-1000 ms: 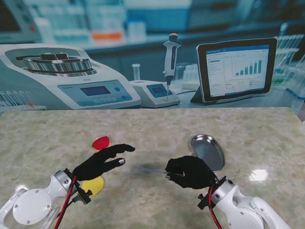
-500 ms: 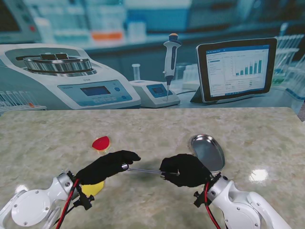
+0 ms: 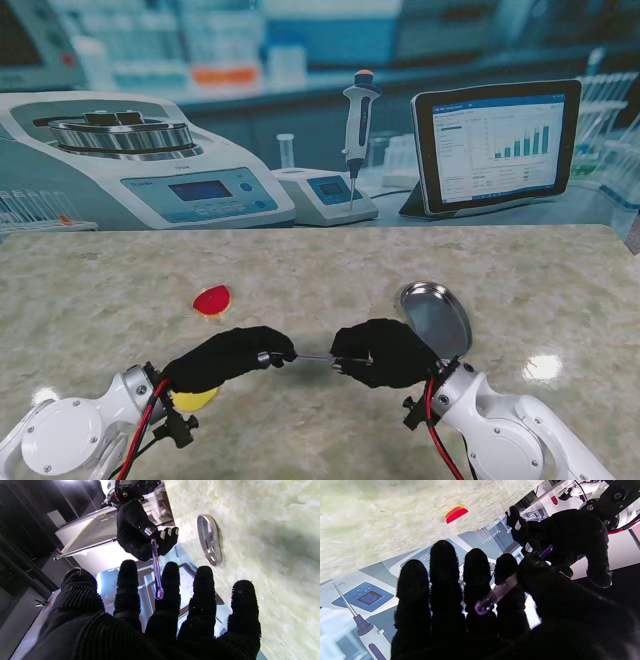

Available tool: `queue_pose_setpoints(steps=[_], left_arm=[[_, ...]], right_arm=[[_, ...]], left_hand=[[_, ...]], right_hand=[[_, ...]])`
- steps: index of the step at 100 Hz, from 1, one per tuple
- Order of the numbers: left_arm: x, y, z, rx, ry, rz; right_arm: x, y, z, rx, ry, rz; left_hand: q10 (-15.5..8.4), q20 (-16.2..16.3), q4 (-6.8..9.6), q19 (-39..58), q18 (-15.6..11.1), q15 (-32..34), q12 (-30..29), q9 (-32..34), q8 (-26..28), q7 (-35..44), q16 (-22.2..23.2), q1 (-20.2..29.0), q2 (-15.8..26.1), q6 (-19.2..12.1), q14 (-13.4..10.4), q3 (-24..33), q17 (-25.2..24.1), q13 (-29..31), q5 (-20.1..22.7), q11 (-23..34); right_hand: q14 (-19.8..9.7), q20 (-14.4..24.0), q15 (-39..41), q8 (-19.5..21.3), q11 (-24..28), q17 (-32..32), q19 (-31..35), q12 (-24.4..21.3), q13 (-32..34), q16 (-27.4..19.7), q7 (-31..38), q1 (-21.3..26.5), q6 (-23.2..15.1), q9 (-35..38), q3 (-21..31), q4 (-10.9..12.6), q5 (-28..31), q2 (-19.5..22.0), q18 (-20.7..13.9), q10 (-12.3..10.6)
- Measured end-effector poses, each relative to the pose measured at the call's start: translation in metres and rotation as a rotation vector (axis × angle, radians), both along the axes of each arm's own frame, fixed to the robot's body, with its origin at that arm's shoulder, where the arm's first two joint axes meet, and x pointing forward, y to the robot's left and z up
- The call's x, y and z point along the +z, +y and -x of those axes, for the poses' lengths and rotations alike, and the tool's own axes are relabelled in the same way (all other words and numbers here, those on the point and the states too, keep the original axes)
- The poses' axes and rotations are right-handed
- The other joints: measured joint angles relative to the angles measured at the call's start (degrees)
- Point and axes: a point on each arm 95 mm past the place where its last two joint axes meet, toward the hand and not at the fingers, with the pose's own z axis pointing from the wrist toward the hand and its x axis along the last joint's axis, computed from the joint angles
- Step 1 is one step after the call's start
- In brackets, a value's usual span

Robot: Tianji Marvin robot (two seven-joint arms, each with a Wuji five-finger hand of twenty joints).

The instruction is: Line a culture dish with filter paper and press it flat with a glass rod

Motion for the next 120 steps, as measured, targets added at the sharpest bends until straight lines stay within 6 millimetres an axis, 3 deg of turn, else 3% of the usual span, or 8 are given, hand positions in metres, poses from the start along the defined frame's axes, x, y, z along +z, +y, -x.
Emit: queue_pose_setpoints(steps=[72, 98, 120], left_arm=[[0.0, -0.01, 0.001, -0.073, 0.019, -0.019], [0.0, -0.014, 0.002, -0.085, 0.027, -0.024], [0.0, -0.018, 0.003, -0.079, 0.032, -0.017]], right_arm=[[0.003, 0.01, -0.005, 0.051, -0.006, -0.027], [0.003, 0.012, -0.007, 0.056, -0.017, -0.026], [0.002, 0.013, -0.008, 0.066, -0.031, -0.022]], left_hand=[[1.8, 3.0, 0.01, 14.5, 2.0, 8.9, 2.0, 7.9, 4.5, 5.1, 3.0, 0.0, -0.3, 4.8, 3.3, 0.0, 2.5, 5.0, 6.7, 2.4], [2.0, 4.3, 0.01, 18.8, 2.8, 12.0, 2.2, 10.5, 9.2, 10.0, 4.0, 0.0, -0.3, 7.6, 4.3, 0.0, 4.2, 7.7, 9.2, 3.8], [2.2, 6.5, 0.01, 24.0, 3.4, 18.0, 6.1, 13.3, 14.8, 14.9, 7.2, 0.0, -0.4, 9.5, 5.7, 0.0, 5.5, 9.1, 10.1, 7.8]], right_hand=[[0.0, 0.0, 0.0, 0.1, 0.0, 0.0, 0.0, 0.0, 0.0, 0.6, 0.0, 0.0, 0.0, 0.0, 0.0, 0.0, 0.0, 0.0, 0.0, 0.0], [0.0, 0.0, 0.0, 0.1, 0.0, 0.0, 0.0, 0.0, 0.0, 0.6, 0.0, 0.0, 0.0, 0.0, 0.0, 0.0, 0.0, 0.0, 0.0, 0.0], [0.0, 0.1, 0.0, 0.1, 0.0, 0.0, 0.0, 0.0, 0.0, 0.6, 0.0, 0.0, 0.0, 0.1, 0.0, 0.0, 0.0, 0.0, 0.0, 0.0]])
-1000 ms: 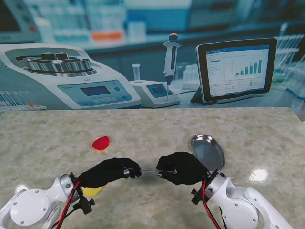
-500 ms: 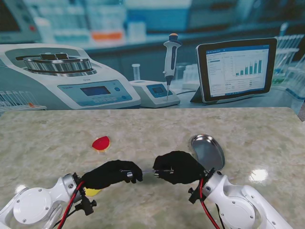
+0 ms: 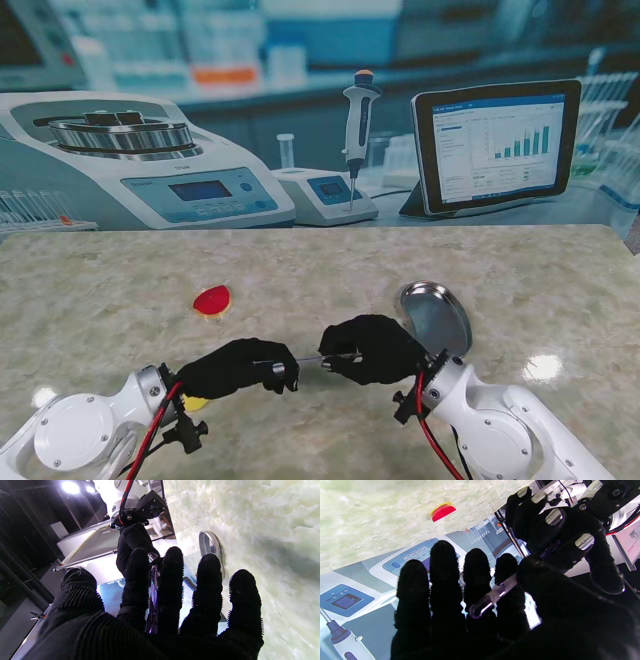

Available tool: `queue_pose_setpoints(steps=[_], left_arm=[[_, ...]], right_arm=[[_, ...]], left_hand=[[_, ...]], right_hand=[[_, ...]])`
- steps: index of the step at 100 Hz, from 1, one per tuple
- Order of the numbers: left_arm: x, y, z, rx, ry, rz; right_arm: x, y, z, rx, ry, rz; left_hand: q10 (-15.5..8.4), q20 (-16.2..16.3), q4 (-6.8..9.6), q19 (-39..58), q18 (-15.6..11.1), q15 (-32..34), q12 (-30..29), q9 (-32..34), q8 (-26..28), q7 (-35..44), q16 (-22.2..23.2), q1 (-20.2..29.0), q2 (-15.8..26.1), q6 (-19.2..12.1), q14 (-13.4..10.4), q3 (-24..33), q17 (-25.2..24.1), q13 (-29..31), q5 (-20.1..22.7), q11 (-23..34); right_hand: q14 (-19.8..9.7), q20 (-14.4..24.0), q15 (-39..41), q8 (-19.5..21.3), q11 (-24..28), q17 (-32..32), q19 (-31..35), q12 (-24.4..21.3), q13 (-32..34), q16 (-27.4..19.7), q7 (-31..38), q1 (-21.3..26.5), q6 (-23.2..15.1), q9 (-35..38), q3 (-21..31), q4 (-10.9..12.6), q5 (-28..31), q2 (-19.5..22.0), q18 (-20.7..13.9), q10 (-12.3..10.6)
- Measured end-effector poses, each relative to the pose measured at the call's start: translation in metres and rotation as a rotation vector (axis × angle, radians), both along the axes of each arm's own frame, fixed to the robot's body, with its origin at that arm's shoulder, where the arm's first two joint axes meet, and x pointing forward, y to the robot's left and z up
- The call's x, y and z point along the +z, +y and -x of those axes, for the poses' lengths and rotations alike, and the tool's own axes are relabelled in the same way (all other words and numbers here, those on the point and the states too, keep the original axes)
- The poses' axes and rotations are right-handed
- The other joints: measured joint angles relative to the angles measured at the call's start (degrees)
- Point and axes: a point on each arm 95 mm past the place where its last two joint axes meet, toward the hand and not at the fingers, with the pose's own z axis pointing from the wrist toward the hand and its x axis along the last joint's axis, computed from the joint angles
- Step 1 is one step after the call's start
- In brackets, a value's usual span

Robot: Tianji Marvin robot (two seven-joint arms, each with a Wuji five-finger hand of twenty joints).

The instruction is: Line a culture dish with filter paper and press it flat with a glass rod

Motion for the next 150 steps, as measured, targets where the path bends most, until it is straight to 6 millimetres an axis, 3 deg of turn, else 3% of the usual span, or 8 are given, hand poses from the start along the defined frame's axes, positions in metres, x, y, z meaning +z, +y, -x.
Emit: queue_pose_setpoints(steps=[15, 27, 55, 82, 111, 132, 146, 150], left_arm=[[0.002, -0.003, 0.0, 0.004, -0.002, -0.003], [0.002, -0.005, 0.0, 0.02, -0.012, -0.015], [0.002, -0.008, 0.001, 0.061, -0.01, -0.024], [0.003, -0.009, 0.002, 0.081, -0.023, -0.039], [0.004, -0.009, 0.001, 0.119, -0.019, -0.008], [0.004, -0.011, 0.002, 0.153, -0.014, 0.021], [0.004, -0.01, 0.002, 0.158, -0.014, 0.021], [0.004, -0.01, 0.001, 0.159, -0.015, 0.02]], right_arm=[[-0.001, 0.001, -0.002, 0.0, -0.005, 0.002], [-0.001, 0.002, -0.002, 0.003, -0.007, -0.001], [-0.002, 0.003, -0.004, 0.015, -0.012, -0.001], [-0.003, 0.004, -0.004, 0.018, -0.014, -0.008], [-0.003, 0.005, -0.004, 0.026, -0.019, -0.012], [-0.003, 0.005, -0.004, 0.023, -0.023, -0.018], [-0.002, 0.004, -0.004, 0.022, -0.027, -0.01], [-0.002, 0.003, -0.003, 0.02, -0.029, -0.005]], left_hand=[[0.5, 3.9, 0.0, 5.6, 0.8, 7.9, 5.3, 2.1, 5.8, 4.8, 5.1, 0.0, 0.0, 0.2, 0.5, 0.0, 2.0, 2.2, 0.7, 6.7], [0.4, 11.4, 0.0, 8.3, 1.8, 16.3, 12.0, 5.1, 12.0, 9.6, 9.1, 0.1, 0.0, 0.4, 0.5, 0.0, 5.7, 5.7, 0.7, 14.6], [-1.6, 22.8, 0.0, 14.1, 2.5, 28.1, 21.6, 10.7, 24.8, 18.9, 15.9, 3.8, 0.0, 0.3, -4.4, 0.0, 13.4, 14.3, 3.1, 31.5], [-3.6, 23.6, 0.08, 18.5, 2.7, 32.5, 22.8, 12.7, 30.7, 22.5, 16.4, 11.2, 0.0, -0.2, -8.0, 0.0, 19.7, 19.1, 4.1, 38.8], [-3.6, 23.7, 1.16, 23.4, 2.7, 37.4, 22.8, 16.5, 32.2, 23.4, 15.3, 11.1, -0.8, 0.4, -9.4, 0.6, 26.8, 24.6, 7.6, 42.9], [-3.6, 22.7, 1.15, 25.0, 2.7, 39.6, 22.8, 18.7, 32.2, 25.4, 13.6, 7.9, -2.6, 0.3, -9.5, 7.6, 29.6, 26.6, 10.5, 44.3], [-3.6, 22.7, 1.16, 25.1, 2.7, 39.7, 22.8, 18.7, 32.2, 25.5, 13.6, 7.6, -2.6, 0.3, -9.5, 7.7, 29.6, 26.6, 10.5, 44.3], [-3.6, 22.5, 1.16, 25.1, 2.7, 39.7, 22.8, 18.7, 32.2, 25.6, 13.6, 7.6, -2.6, 0.3, -9.5, 7.7, 29.6, 26.6, 10.5, 44.3]], right_hand=[[0.0, 0.6, 0.0, 0.0, 0.0, 0.0, 0.0, 0.0, 0.0, 0.0, 0.0, 0.0, 0.0, 0.0, 0.0, 0.0, 0.0, 0.0, 0.0, 0.0], [0.0, 0.6, 0.0, 0.0, 0.0, 0.0, 0.0, 0.0, 0.0, 0.0, 0.0, 0.0, 0.0, 0.0, 0.0, 0.0, 0.0, 0.0, 0.0, 0.0], [0.2, 1.4, 0.0, -2.4, -0.7, -1.4, 0.0, 0.0, 0.0, 0.0, -0.1, 0.2, 0.0, 0.1, -1.0, 0.0, 0.0, 0.0, 0.1, 0.0], [0.9, 2.2, -0.1, -6.7, -1.5, -4.4, 0.0, -0.5, -1.4, 0.0, -0.1, 2.0, 0.0, -1.3, -4.2, 0.0, -0.4, 0.1, 0.7, 0.4], [1.0, 2.3, -1.3, -11.1, -3.6, -5.9, 0.0, -2.7, -2.2, -0.7, -0.1, 2.8, 0.0, -2.7, -6.1, 0.0, -1.2, 0.9, 0.8, 1.1], [1.5, 2.3, -6.0, -17.4, -6.9, -9.2, -1.3, -5.3, -6.3, -3.4, 0.3, 3.7, -1.1, -7.9, -6.6, 0.7, -6.1, 1.2, 0.8, 1.7], [1.5, 2.3, -10.5, -20.6, -8.8, -12.2, -3.3, -9.1, -10.7, -5.5, -2.6, -1.4, -1.1, -13.5, -4.1, 1.4, -10.5, 0.2, 0.9, 1.9], [1.5, 2.3, -12.0, -19.5, -10.4, -13.9, -4.3, -11.0, -13.0, -6.6, -8.7, -5.8, 0.6, -16.1, -3.0, 4.0, -10.5, 0.2, 0.9, 2.7]])
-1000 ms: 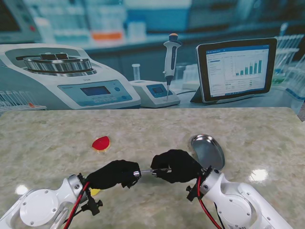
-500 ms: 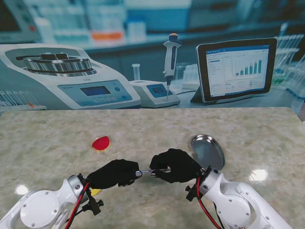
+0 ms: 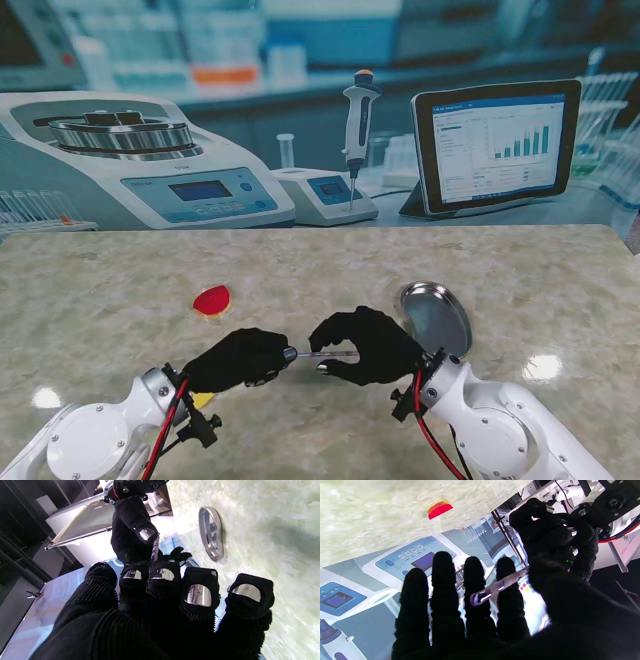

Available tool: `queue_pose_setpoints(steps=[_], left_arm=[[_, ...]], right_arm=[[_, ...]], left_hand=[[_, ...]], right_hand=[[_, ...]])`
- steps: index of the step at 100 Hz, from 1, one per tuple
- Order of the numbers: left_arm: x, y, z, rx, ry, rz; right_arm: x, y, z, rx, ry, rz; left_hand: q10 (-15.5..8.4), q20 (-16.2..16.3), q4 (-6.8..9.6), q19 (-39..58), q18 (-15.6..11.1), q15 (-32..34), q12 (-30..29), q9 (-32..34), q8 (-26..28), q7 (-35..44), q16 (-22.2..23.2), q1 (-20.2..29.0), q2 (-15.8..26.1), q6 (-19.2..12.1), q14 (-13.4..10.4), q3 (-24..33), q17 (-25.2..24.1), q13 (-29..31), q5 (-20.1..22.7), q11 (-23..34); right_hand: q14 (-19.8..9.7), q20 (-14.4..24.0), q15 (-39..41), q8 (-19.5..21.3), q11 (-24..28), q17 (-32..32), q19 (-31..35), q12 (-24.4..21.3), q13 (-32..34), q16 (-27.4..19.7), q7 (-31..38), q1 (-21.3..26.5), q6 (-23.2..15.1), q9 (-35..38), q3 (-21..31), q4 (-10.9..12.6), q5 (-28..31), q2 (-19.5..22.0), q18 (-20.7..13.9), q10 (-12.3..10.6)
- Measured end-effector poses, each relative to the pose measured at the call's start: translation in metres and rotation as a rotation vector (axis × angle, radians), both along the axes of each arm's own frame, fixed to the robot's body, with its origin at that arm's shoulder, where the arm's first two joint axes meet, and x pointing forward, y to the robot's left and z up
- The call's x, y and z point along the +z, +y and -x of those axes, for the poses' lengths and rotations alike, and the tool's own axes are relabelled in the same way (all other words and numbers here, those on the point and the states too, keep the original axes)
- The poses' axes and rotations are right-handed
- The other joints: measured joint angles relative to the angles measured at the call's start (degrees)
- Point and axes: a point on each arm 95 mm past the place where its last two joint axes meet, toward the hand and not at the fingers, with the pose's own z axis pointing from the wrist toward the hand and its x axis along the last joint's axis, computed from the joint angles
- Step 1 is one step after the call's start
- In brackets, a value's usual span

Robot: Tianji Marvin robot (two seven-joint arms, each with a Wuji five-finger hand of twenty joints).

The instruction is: Line a culture dish with filter paper and press it flat with a glass rod

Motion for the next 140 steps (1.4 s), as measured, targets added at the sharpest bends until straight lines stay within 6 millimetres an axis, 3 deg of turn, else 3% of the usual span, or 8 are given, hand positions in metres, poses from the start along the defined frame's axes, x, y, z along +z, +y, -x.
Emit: queue_pose_setpoints(steps=[4, 9, 18, 35, 48, 81, 108, 140], left_arm=[[0.0, 0.0, 0.0, 0.002, -0.001, 0.0], [0.001, 0.0, 0.0, 0.004, -0.003, 0.001], [0.001, 0.0, -0.001, 0.009, -0.005, 0.002], [0.003, 0.004, -0.003, 0.025, -0.013, 0.001], [0.005, 0.009, -0.005, 0.045, -0.029, -0.012], [0.008, 0.02, -0.012, 0.087, -0.071, -0.064], [0.012, 0.029, -0.023, 0.121, -0.124, -0.144], [0.017, 0.047, -0.044, 0.196, -0.173, -0.331]], right_arm=[[0.001, -0.001, 0.0, -0.002, -0.004, 0.007], [0.002, -0.003, 0.001, -0.004, -0.008, 0.017], [0.004, -0.006, 0.004, -0.009, -0.015, 0.029], [0.01, -0.011, 0.01, -0.089, -0.017, 0.051], [0.01, -0.019, 0.016, -0.184, -0.032, 0.012], [-0.002, -0.027, 0.03, -0.348, -0.003, -0.025], [-0.038, -0.019, 0.03, -0.381, 0.062, -0.064], [-0.052, -0.016, 0.025, -0.423, 0.106, -0.124]], left_hand=[[0.0, -0.1, 0.0, 0.0, 0.0, 0.0, 0.0, 0.0, 0.0, 0.1, 0.0, 0.0, 0.0, 0.0, 0.0, 0.0, 0.0, 0.0, 0.0, 0.0], [0.0, -0.2, 0.0, 0.0, 0.0, 0.0, 0.0, 0.0, 0.0, 0.3, 0.0, 0.0, 0.0, 0.0, 0.0, 0.0, 0.0, 0.0, 0.0, 0.1], [0.0, -0.3, 0.0, 0.0, 0.0, 0.2, 0.0, 0.0, 0.0, 0.3, 0.0, 0.0, 0.0, 0.0, 0.0, 0.5, 0.0, 0.0, 0.0, 0.1], [0.0, -0.3, 0.0, 0.0, 0.0, 0.2, 0.0, 0.5, 0.0, 0.4, 0.0, 0.0, 0.0, 0.0, 0.0, 0.5, 0.0, 0.0, 0.1, 0.2], [0.0, -0.3, 0.0, 0.0, 0.0, 0.2, 0.0, 0.5, 0.0, 0.4, 0.0, 0.0, 0.0, 0.0, 0.0, 0.5, 0.0, 0.0, 0.1, 0.2], [0.0, -0.3, 0.0, 0.0, 0.0, 0.2, 0.0, 0.5, 0.1, 0.4, 0.0, 0.0, 0.0, 0.0, 0.0, 0.5, 0.0, 0.0, 0.1, 0.6], [0.0, -0.3, 0.0, 0.0, 0.0, 0.3, 0.0, 0.6, 0.6, 0.4, 0.0, 0.0, 0.0, 0.0, 0.0, 0.5, 0.0, 0.3, 0.1, 0.6], [0.0, -0.3, 0.0, 0.0, 0.0, 0.7, 0.0, 1.4, 0.6, 0.4, 0.0, 0.0, 0.0, 0.0, 0.0, 0.6, 0.8, 1.2, 0.7, 0.7]], right_hand=[[0.0, -0.1, -2.5, 1.1, -1.2, -1.9, -1.5, -1.7, -2.4, -1.1, -5.6, -3.4, 1.3, -2.8, 0.0, 2.3, -1.6, 0.0, 0.8, 0.3], [0.0, -0.8, -5.8, 1.3, -4.1, -5.1, -3.9, -4.1, -6.4, -3.1, -10.9, -5.9, 3.1, -6.6, -1.0, 3.0, -4.3, 0.0, 1.2, 0.7], [0.0, -4.2, -12.4, -3.3, -10.5, -11.4, -10.2, -9.6, -13.5, -6.6, -19.5, -8.2, 5.0, -13.1, -4.6, 3.0, -9.4, 0.0, 2.5, 1.8], [-0.3, -11.3, -19.6, -7.1, -18.1, -19.3, -19.7, -16.0, -22.6, -11.8, -26.1, -9.2, 6.0, -21.2, -9.8, 4.5, -16.3, 0.2, 2.6, 1.9], [-0.7, -14.6, -21.0, -7.5, -17.7, -21.3, -22.8, -17.0, -24.4, -13.2, -25.7, -7.8, 6.0, -22.8, -12.4, 5.3, -17.8, 2.9, 2.8, 1.9], [-1.8, -17.0, -23.5, -7.6, -18.4, -23.5, -25.1, -18.2, -26.8, -15.1, -26.3, -3.5, 6.0, -24.8, -15.4, 7.1, -18.4, 5.2, 2.2, 2.0], [-2.0, -18.5, -24.1, -7.6, -19.5, -24.6, -26.4, -19.4, -27.9, -16.1, -26.9, -2.6, 4.6, -25.5, -16.2, 8.2, -21.5, 6.5, 2.2, 2.0], [-2.4, -19.2, -24.9, -7.6, -19.9, -25.1, -27.1, -20.0, -28.5, -16.6, -26.8, -2.6, 4.5, -26.2, -17.7, 8.5, -21.5, 6.5, 1.6, 2.0]])
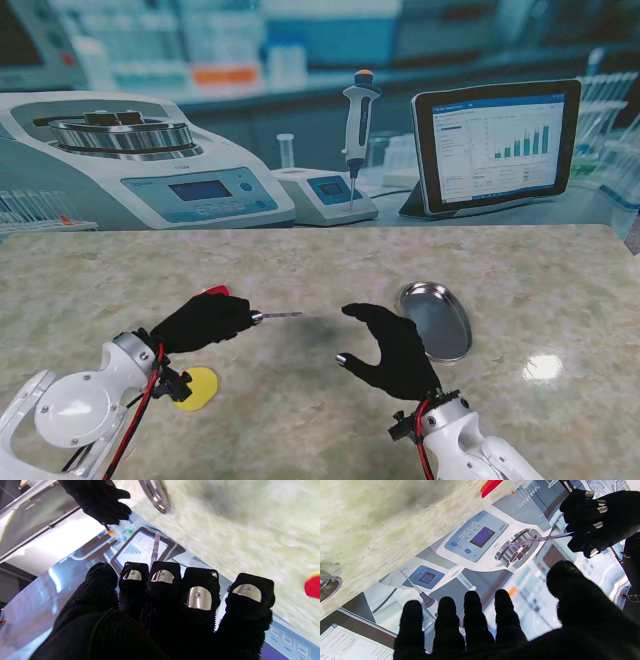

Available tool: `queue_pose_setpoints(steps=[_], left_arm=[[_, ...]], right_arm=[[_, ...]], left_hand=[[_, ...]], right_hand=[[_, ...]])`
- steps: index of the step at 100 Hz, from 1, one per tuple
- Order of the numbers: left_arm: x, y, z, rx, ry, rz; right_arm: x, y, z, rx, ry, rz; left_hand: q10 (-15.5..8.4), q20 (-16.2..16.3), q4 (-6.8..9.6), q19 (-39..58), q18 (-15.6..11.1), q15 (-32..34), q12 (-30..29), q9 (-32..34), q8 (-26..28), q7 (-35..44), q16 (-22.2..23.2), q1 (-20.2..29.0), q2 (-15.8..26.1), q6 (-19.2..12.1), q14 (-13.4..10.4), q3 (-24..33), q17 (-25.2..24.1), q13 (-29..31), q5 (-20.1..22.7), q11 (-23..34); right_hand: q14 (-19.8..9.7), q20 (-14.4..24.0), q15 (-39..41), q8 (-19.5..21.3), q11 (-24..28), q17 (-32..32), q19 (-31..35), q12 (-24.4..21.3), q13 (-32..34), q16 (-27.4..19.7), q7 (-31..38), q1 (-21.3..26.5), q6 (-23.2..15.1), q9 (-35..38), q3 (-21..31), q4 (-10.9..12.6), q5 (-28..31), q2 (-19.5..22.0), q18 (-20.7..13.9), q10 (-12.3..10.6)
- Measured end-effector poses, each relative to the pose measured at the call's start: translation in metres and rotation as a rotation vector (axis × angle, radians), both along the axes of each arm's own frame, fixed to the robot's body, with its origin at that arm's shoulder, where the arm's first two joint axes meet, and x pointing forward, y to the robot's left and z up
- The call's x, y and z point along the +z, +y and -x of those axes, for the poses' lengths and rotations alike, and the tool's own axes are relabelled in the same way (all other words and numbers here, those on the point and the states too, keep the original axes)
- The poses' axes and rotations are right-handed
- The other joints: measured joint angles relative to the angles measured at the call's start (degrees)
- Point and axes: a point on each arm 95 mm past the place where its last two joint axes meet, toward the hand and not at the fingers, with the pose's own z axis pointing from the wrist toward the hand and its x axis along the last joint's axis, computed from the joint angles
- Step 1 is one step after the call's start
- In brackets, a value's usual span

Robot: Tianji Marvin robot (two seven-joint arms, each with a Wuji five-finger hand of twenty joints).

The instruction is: Line a culture dish with filter paper and press it flat with a glass rod

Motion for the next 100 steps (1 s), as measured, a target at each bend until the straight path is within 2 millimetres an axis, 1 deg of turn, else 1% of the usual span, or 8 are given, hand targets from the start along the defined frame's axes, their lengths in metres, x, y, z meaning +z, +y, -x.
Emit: queue_pose_setpoints(steps=[5, 8, 11, 20, 22, 48, 69, 100], left_arm=[[0.001, 0.004, -0.005, 0.01, -0.003, -0.017], [0.002, 0.007, -0.008, 0.016, -0.003, -0.027], [0.002, 0.01, -0.011, 0.024, -0.005, -0.037], [0.002, 0.018, -0.02, 0.051, -0.015, -0.089], [0.002, 0.019, -0.022, 0.057, -0.016, -0.102], [-0.012, 0.042, -0.047, 0.203, -0.039, -0.254], [-0.025, 0.055, -0.061, 0.288, -0.061, -0.413], [-0.036, 0.07, -0.073, 0.358, -0.026, -0.483]], right_arm=[[0.0, 0.0, 0.0, 0.001, -0.002, 0.005], [0.0, 0.0, 0.0, 0.001, -0.004, 0.01], [0.0, 0.0, 0.0, 0.003, -0.003, 0.015], [-0.001, -0.001, 0.0, 0.008, 0.002, 0.026], [-0.001, -0.001, 0.0, 0.009, 0.003, 0.027], [0.0, -0.001, 0.0, 0.006, 0.002, 0.012], [0.001, -0.002, 0.0, 0.003, -0.006, 0.0], [0.001, -0.002, 0.0, 0.0, -0.004, -0.009]], left_hand=[[0.0, 0.0, 0.0, 0.0, 0.0, 0.0, 0.0, 0.0, 0.0, 0.0, 0.0, 0.0, 0.0, 0.0, 0.0, 0.0, 0.0, 0.0, 0.0, 0.0], [0.0, 0.0, 0.0, 0.0, 0.0, 0.0, 0.0, 0.0, 0.0, 0.0, 0.0, 0.0, 0.0, 0.0, 0.0, 0.0, 0.0, 0.0, 0.0, 0.0], [0.0, 0.0, 0.0, 0.0, 0.0, 0.0, 0.0, 0.0, 0.0, 0.0, 0.0, 0.0, 0.0, 0.0, 0.0, 0.4, 0.0, 0.0, 0.0, 0.0], [0.0, 0.0, 0.0, 0.0, 0.0, 0.0, 0.0, 0.0, 0.0, 0.0, 0.0, -0.1, 0.0, 0.0, 0.0, 0.5, 0.0, 0.0, 0.0, 0.0], [0.0, 0.0, 0.0, 0.0, 0.0, 0.0, 0.0, 0.0, 0.0, 0.0, 0.0, -0.1, 0.0, 0.0, 0.0, 0.5, 0.0, 0.0, 0.0, 0.0], [0.0, 0.0, 0.0, 0.1, 0.0, 0.0, 0.0, 0.3, 0.0, 0.0, 0.0, -0.1, 0.0, 0.0, 0.0, 0.6, 0.0, 0.0, 0.0, 0.0], [0.0, 0.0, 0.01, 0.2, 0.0, 0.0, 0.0, 0.3, 0.1, 0.0, 0.0, -0.1, 0.0, -0.1, 0.0, 0.9, 0.0, 0.0, 0.0, 0.0], [0.0, 0.0, 0.01, 0.5, 0.0, 0.0, 0.0, 0.3, 0.1, 0.0, -0.3, -0.1, 0.0, -0.2, 0.0, 0.9, 0.1, 0.0, 0.0, 0.0]], right_hand=[[0.0, 0.0, 0.0, -0.3, 0.0, -0.1, 0.0, 0.0, 0.0, 0.0, 0.0, 0.0, -0.4, 0.0, -0.2, 0.0, 0.0, 0.0, 0.0, 0.0], [0.0, -0.6, 0.0, -0.7, 0.0, -0.3, 0.0, -0.1, 0.0, 0.0, -0.8, -0.1, -0.7, 0.0, -0.8, 0.0, -0.7, 1.4, 0.0, 0.0], [-0.1, -0.7, 0.0, -1.3, -1.3, -0.5, 0.0, -0.5, 0.0, -0.5, -0.8, -0.1, -1.1, -0.7, -1.6, 0.0, -1.3, 1.4, 0.0, 0.0], [-0.1, -1.4, -0.2, -0.9, -1.6, -0.7, -0.7, -1.2, 0.0, -0.6, -0.1, -0.1, -1.8, -2.2, -3.1, 0.0, -1.2, 1.4, 0.0, 0.0], [-0.1, -1.4, -0.2, -0.9, -1.9, -0.7, -0.7, -1.3, 0.0, -0.8, -0.1, -0.1, -1.9, -2.2, -3.2, 0.0, -1.2, 2.3, 0.0, -0.1], [-0.1, -1.5, -0.3, -1.4, -2.2, -0.7, -0.7, -1.7, -0.6, -1.2, -0.1, -0.1, -1.9, -2.3, -4.4, 0.0, -1.2, 2.6, -0.1, -0.1], [-0.1, -1.5, -0.3, -1.4, -2.2, -0.7, -0.7, -1.7, -0.6, -1.2, -0.1, -0.1, -1.9, -2.3, -5.0, 0.1, -1.2, 2.6, -0.1, -0.1], [-0.1, -1.5, -0.3, -1.4, -2.2, -0.7, -0.7, -1.7, -0.6, -1.2, -0.1, -0.1, -1.9, -2.3, -5.1, 0.1, -1.2, 2.7, -0.1, -0.1]])
